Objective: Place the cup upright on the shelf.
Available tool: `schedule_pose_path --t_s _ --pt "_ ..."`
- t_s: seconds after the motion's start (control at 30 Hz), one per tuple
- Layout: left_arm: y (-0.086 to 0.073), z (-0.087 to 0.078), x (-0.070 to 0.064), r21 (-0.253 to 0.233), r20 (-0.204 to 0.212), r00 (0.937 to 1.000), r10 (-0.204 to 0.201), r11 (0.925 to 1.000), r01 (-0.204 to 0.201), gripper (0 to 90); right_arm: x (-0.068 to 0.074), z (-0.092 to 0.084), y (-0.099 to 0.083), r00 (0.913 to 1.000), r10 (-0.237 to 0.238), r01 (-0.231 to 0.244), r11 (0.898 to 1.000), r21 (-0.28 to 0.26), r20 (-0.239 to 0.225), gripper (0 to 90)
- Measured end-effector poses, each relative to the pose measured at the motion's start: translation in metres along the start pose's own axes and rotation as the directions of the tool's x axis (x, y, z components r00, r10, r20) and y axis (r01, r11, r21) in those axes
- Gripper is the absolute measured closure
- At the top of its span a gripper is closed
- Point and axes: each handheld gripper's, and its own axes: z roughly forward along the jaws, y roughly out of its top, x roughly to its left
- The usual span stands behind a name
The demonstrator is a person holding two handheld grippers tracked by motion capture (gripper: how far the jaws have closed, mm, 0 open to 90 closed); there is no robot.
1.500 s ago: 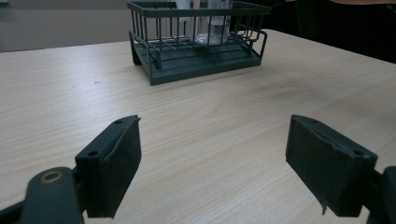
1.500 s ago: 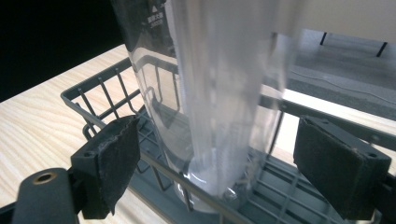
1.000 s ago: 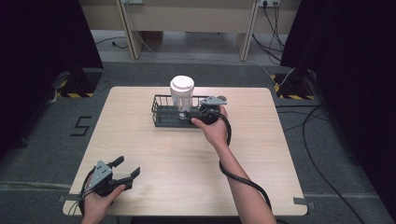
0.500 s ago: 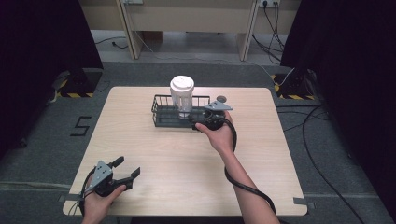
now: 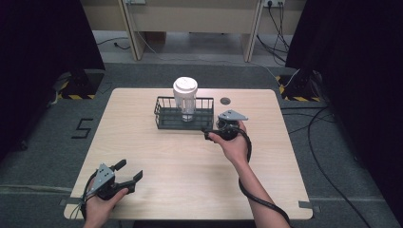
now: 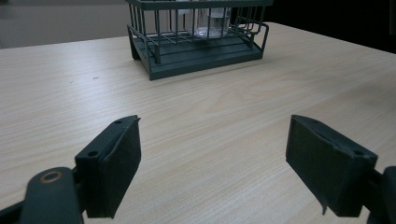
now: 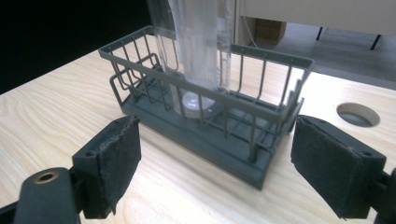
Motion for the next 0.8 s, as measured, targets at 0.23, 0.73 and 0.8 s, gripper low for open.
schedule_pose_path --t_s 0.23,0.73,0.8 --pt "0.0 0.0 0.0 0.006 0.001 1.0 0.007 1.0 -0.007 17.5 -0.006 -0.014 -0.013 0.9999 0.013 -0.013 1.0 0.001 0.007 17.5" --pt "0.0 -0.001 -0.001 0.004 -0.007 0.9999 0.008 1.0 -0.008 17.4 -0.025 -0.055 -0.046 0.9983 0.026 -0.027 1.0 0.008 0.051 18.9" --pt "-0.001 -0.001 -0.001 0.005 -0.003 1.0 0.004 1.0 -0.004 17.4 -0.028 -0.06 -0.05 0.9977 0.032 -0.033 0.999 0.01 0.06 19.0"
